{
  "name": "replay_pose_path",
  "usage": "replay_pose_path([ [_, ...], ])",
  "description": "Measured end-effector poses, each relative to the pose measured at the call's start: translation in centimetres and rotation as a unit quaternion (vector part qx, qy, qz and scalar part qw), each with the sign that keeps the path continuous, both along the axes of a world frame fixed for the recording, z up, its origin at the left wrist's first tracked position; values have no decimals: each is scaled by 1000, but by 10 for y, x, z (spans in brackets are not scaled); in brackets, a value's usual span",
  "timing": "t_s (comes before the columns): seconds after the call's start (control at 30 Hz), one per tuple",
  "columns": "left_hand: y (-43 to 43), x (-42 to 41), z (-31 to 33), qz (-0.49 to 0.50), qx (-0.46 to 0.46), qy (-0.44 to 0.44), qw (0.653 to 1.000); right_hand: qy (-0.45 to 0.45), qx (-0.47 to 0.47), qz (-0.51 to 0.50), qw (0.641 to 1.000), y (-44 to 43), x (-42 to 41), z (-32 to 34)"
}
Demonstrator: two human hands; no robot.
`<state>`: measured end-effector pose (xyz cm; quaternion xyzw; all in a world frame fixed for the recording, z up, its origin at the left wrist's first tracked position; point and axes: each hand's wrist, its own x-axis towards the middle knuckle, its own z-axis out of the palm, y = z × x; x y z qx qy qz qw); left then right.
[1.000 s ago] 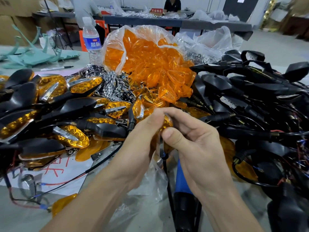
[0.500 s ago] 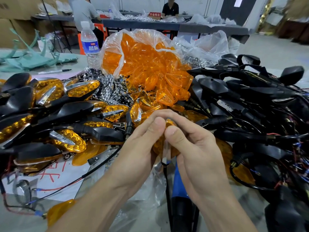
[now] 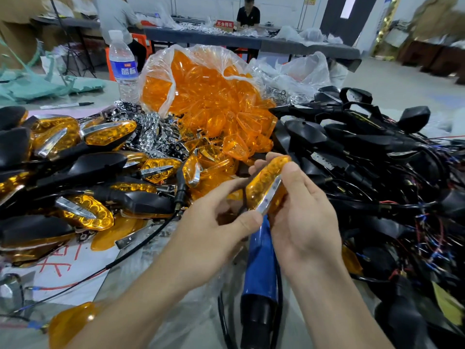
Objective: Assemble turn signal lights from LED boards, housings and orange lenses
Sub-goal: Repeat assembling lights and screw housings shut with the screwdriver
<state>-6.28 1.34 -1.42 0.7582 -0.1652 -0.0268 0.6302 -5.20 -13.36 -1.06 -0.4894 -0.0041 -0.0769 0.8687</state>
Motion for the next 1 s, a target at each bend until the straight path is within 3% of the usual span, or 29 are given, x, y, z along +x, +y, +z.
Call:
replay_pose_path([
  [0.2, -4, -3, -6, 89, 86, -159, 980, -15, 14, 59, 998, -11, -4, 2],
  [0.4, -6, -9, -6, 92, 90, -159, 979, 6, -31, 54, 998, -11, -5, -1],
  [0.5, -3, -6, -4, 39, 56, -107, 992, -8, -136, 75, 988, -14, -6, 0],
  [0.57, -2, -6, -1, -6, -24, 1, 1000, -2, -199, 53, 979, -12, -7, 0],
  [0.63, -1, -4, 2, -57, -111, 136, 983, 15, -209, 0, 978, -12, -6, 1],
  [0.7, 1, 0, 2, -109, -167, 205, 958, 70, -171, -34, 982, -14, -4, 2],
  [0.8, 5, 5, 2, -149, -184, 223, 945, 162, -147, -47, 975, -17, 0, 0],
  [1.0, 8, 3, 6, -127, -196, 207, 950, 191, -70, -48, 978, -14, 2, -1],
])
